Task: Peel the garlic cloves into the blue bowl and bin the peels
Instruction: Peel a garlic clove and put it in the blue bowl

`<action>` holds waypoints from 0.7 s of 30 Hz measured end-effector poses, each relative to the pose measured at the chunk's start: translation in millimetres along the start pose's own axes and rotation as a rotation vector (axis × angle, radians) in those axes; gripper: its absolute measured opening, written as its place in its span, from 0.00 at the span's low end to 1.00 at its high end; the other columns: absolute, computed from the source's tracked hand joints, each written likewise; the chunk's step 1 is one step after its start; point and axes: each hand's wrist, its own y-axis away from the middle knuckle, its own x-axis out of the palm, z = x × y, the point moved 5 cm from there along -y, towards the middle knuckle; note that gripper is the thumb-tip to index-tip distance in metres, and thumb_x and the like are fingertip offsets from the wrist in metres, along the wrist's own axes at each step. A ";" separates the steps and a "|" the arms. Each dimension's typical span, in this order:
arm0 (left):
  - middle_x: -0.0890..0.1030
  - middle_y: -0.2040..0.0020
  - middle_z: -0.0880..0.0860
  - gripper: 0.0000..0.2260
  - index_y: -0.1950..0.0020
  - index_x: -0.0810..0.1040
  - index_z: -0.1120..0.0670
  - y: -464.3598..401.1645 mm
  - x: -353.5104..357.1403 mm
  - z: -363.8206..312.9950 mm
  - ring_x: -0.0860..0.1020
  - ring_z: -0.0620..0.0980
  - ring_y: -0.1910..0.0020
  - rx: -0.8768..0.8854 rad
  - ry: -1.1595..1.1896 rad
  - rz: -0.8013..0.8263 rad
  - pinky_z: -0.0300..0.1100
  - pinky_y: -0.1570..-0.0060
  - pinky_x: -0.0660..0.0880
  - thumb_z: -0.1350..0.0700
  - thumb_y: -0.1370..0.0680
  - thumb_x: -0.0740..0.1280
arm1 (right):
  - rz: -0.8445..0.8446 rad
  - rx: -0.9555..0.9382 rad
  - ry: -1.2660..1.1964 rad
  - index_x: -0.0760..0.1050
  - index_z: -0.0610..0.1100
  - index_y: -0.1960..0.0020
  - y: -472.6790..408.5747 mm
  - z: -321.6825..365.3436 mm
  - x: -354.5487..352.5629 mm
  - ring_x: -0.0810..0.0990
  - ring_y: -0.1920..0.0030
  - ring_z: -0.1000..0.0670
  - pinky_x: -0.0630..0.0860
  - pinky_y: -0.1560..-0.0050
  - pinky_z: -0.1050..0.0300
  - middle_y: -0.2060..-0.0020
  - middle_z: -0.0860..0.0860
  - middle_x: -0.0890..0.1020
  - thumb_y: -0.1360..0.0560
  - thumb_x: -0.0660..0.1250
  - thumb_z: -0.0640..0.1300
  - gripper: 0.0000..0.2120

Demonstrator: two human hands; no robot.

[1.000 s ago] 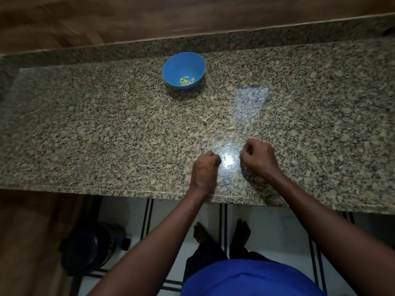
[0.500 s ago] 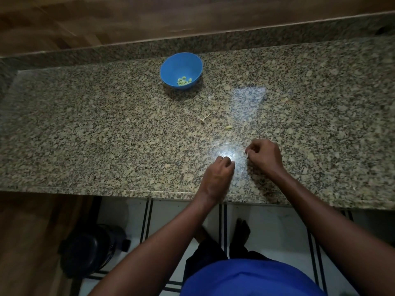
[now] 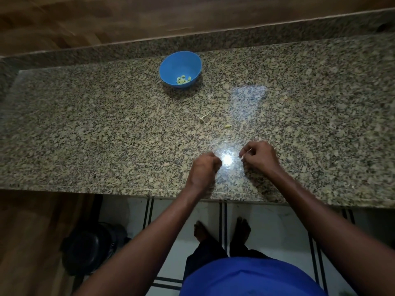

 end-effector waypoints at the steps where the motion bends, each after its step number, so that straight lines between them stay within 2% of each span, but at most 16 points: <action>1: 0.82 0.55 0.52 0.08 0.58 0.85 0.58 6.8 4.1 0.3 0.79 0.49 0.58 0.034 -0.016 0.022 0.45 0.60 0.81 0.68 0.23 0.70 | -0.001 0.001 -0.009 0.84 0.49 0.60 0.2 0.0 0.8 0.84 0.67 0.55 0.77 0.65 0.65 0.70 0.54 0.84 0.28 0.71 0.35 0.09; 4: 0.81 0.55 0.55 0.03 0.57 0.83 0.59 23.1 19.6 0.2 0.78 0.54 0.57 0.130 -0.090 0.033 0.54 0.60 0.80 0.63 0.24 0.71 | -0.007 0.003 -0.041 0.83 0.49 0.63 -0.2 -2.0 4.8 0.85 0.68 0.51 0.85 0.58 0.50 0.71 0.53 0.84 0.30 0.71 0.35 0.10; 6: 0.80 0.53 0.58 0.04 0.55 0.82 0.57 29.8 25.2 -2.4 0.77 0.58 0.55 0.171 -0.056 0.018 0.56 0.58 0.80 0.58 0.23 0.71 | -0.001 0.005 -0.063 0.83 0.49 0.63 -0.9 -2.2 7.6 0.86 0.67 0.50 0.85 0.58 0.47 0.70 0.52 0.85 0.30 0.71 0.34 0.11; 10: 0.79 0.57 0.52 0.05 0.58 0.81 0.58 38.5 22.5 -19.2 0.75 0.50 0.60 0.199 -0.071 -0.046 0.47 0.68 0.76 0.65 0.27 0.76 | 0.015 0.028 -0.096 0.83 0.48 0.62 -1.7 -3.8 11.6 0.86 0.69 0.51 0.86 0.58 0.46 0.71 0.50 0.85 0.28 0.70 0.34 0.10; 13: 0.77 0.61 0.53 0.08 0.60 0.78 0.57 35.1 17.4 -17.1 0.73 0.50 0.63 0.219 -0.098 -0.056 0.47 0.71 0.73 0.68 0.28 0.74 | 0.035 0.056 -0.148 0.84 0.45 0.61 -1.2 -5.6 13.6 0.86 0.70 0.50 0.86 0.57 0.45 0.71 0.49 0.85 0.26 0.71 0.34 0.09; 15: 0.78 0.61 0.53 0.09 0.59 0.78 0.58 28.1 12.9 -5.8 0.74 0.50 0.63 0.216 -0.146 -0.040 0.46 0.70 0.76 0.69 0.27 0.74 | 0.060 0.091 -0.227 0.84 0.42 0.60 -1.2 -8.1 15.1 0.86 0.69 0.46 0.86 0.57 0.43 0.70 0.46 0.85 0.25 0.70 0.34 0.08; 19: 0.80 0.59 0.54 0.04 0.56 0.81 0.59 6.7 -8.9 16.9 0.77 0.50 0.62 0.034 -0.139 -0.100 0.46 0.66 0.81 0.67 0.22 0.71 | 0.092 0.140 -0.401 0.83 0.36 0.58 0.2 -8.3 14.4 0.87 0.66 0.40 0.86 0.56 0.40 0.67 0.40 0.85 0.24 0.71 0.33 0.05; 21: 0.81 0.57 0.53 0.06 0.55 0.82 0.58 0.0 -14.6 19.2 0.78 0.48 0.61 -0.117 -0.031 -0.120 0.41 0.62 0.80 0.66 0.21 0.69 | 0.110 0.173 -0.515 0.82 0.32 0.57 1.9 -7.6 14.7 0.87 0.64 0.38 0.85 0.57 0.39 0.65 0.37 0.85 0.25 0.75 0.36 0.07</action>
